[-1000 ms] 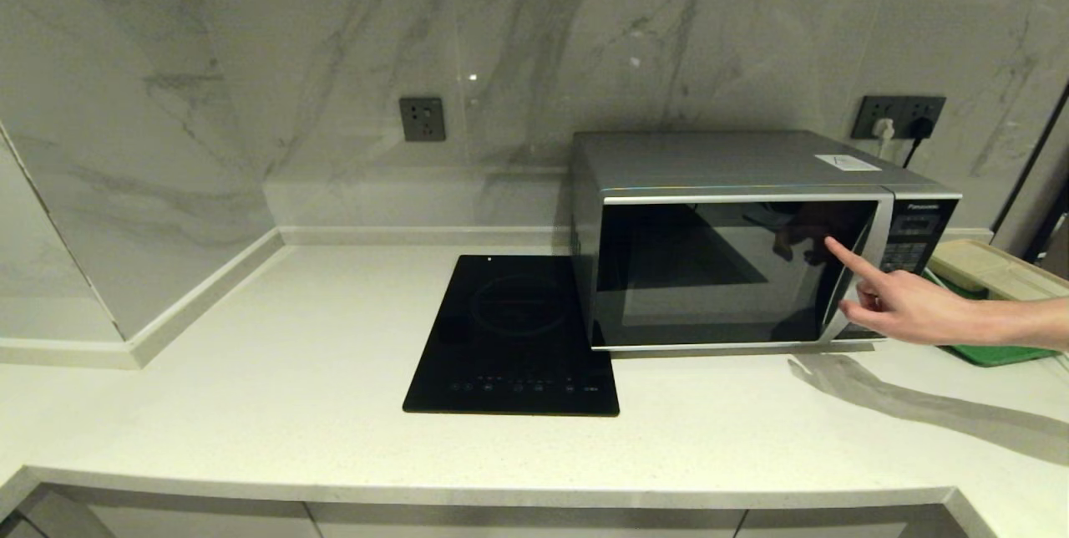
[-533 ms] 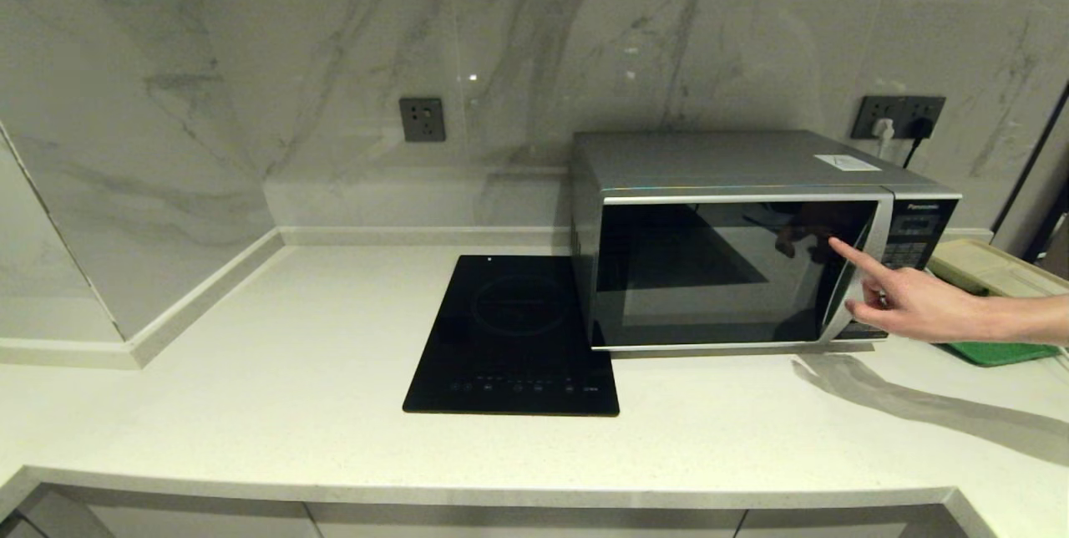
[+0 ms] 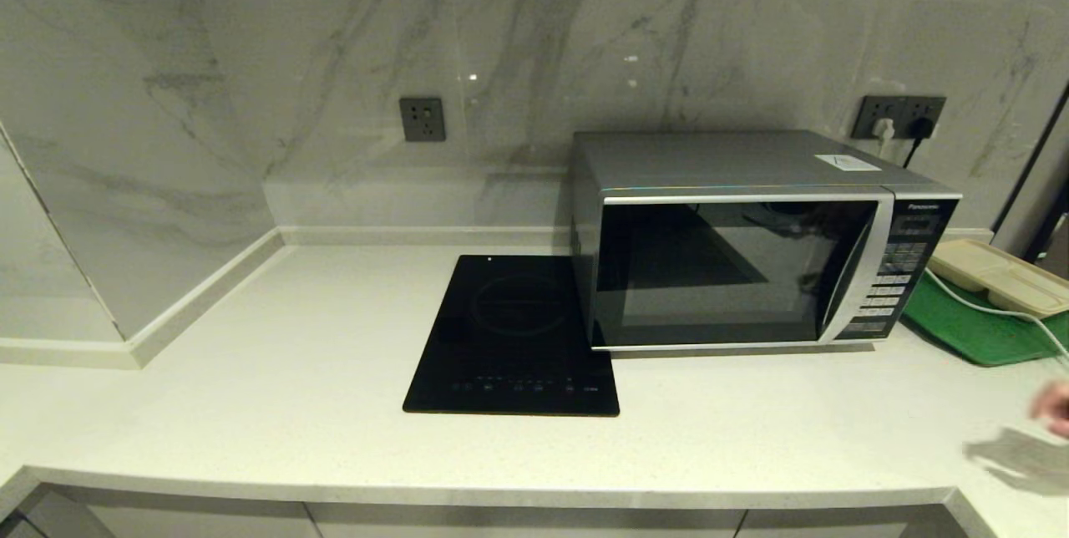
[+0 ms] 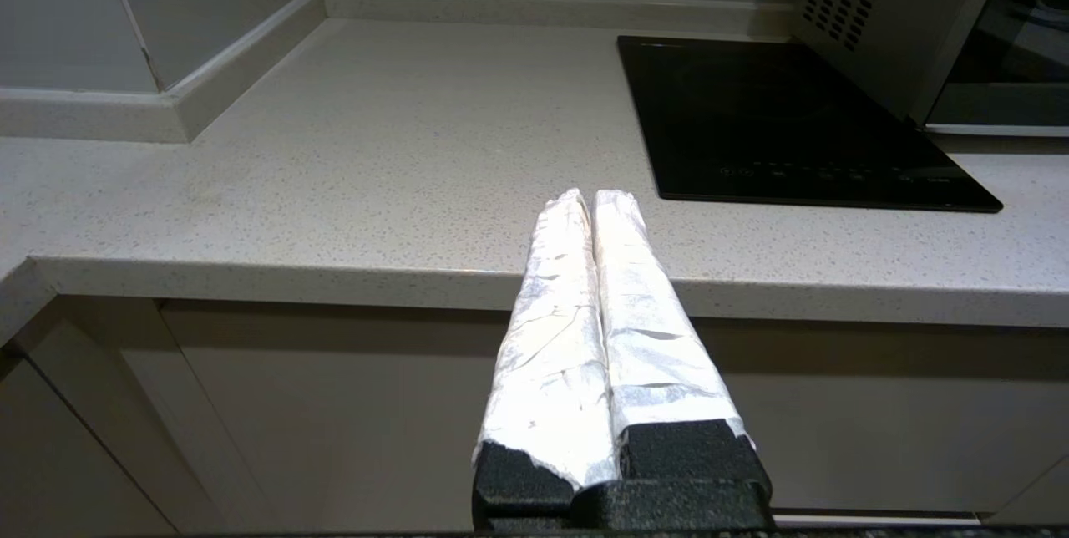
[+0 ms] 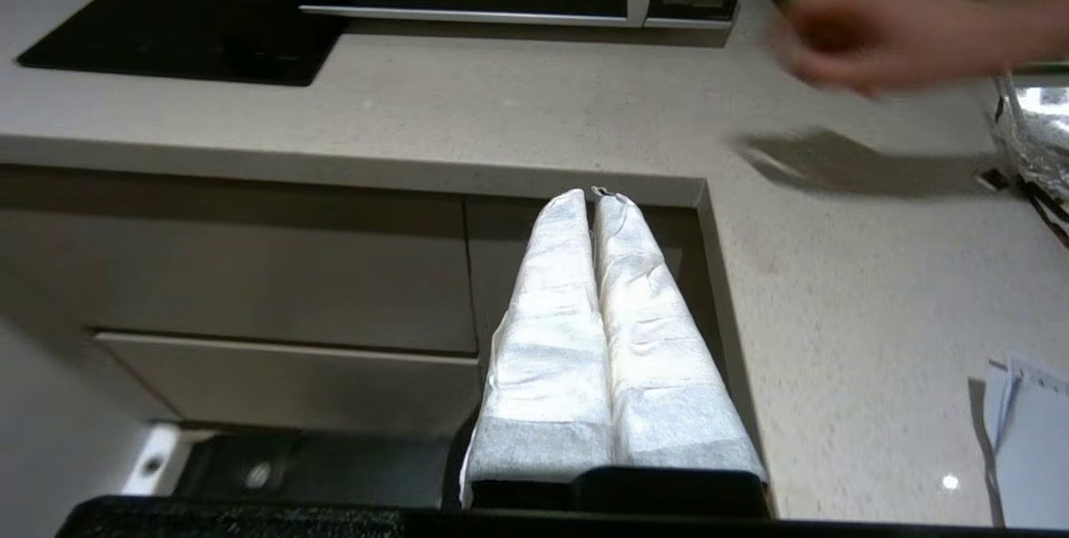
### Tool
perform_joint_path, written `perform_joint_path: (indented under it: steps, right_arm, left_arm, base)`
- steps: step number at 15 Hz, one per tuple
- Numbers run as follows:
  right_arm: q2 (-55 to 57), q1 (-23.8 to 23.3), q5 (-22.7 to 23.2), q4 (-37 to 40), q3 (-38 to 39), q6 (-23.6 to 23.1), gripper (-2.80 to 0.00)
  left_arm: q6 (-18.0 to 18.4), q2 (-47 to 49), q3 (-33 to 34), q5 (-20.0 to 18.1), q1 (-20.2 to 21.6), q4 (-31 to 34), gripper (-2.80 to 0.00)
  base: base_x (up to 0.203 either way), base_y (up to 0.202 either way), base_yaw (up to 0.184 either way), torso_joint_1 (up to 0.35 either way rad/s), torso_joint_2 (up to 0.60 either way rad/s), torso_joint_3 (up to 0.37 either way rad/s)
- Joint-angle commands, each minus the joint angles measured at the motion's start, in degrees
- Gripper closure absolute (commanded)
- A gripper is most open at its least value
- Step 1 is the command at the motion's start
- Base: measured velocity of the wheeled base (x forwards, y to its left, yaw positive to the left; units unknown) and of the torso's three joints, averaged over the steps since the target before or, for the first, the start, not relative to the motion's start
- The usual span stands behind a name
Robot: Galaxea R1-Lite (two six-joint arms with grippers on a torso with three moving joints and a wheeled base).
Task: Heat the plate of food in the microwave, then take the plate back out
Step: Open the microwave oven
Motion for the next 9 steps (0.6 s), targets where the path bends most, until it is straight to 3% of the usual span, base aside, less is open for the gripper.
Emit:
perform_joint_path:
  steps: [1,3,6,7,9]
  right_arm:
    - [0.0,0.0,-1.2,-22.7,16.1,-0.5,0.00]
    - [0.0,0.0,-2.7,-36.3,26.7,-0.8,0.00]
    - [0.0,0.0,-3.2,-49.3,38.6,-0.9,0.00]
    - [0.0,0.0,-2.9,-51.4,39.0,-1.5,0.00]
    - [0.0,0.0,-0.7,-46.4,38.5,-2.1,0.00]
  left_arm:
    - [0.0,0.0,0.0,0.1,0.0,0.0,0.00]
    - [0.0,0.0,0.0,0.0,0.0,0.0,0.00]
    - [0.0,0.0,0.0,0.0,0.0,0.0,0.00]
    - [0.0,0.0,0.0,0.0,0.0,0.0,0.00]
    - [0.0,0.0,-0.1,0.1,0.0,0.0,0.00]
  base:
    - [0.000,0.000,0.000,0.000,0.00,0.000]
    - [0.000,0.000,0.000,0.000,0.00,0.000]
    - [0.000,0.000,0.000,0.000,0.00,0.000]
    - [0.000,0.000,0.000,0.000,0.00,0.000]
    - [0.000,0.000,0.000,0.000,0.00,0.000]
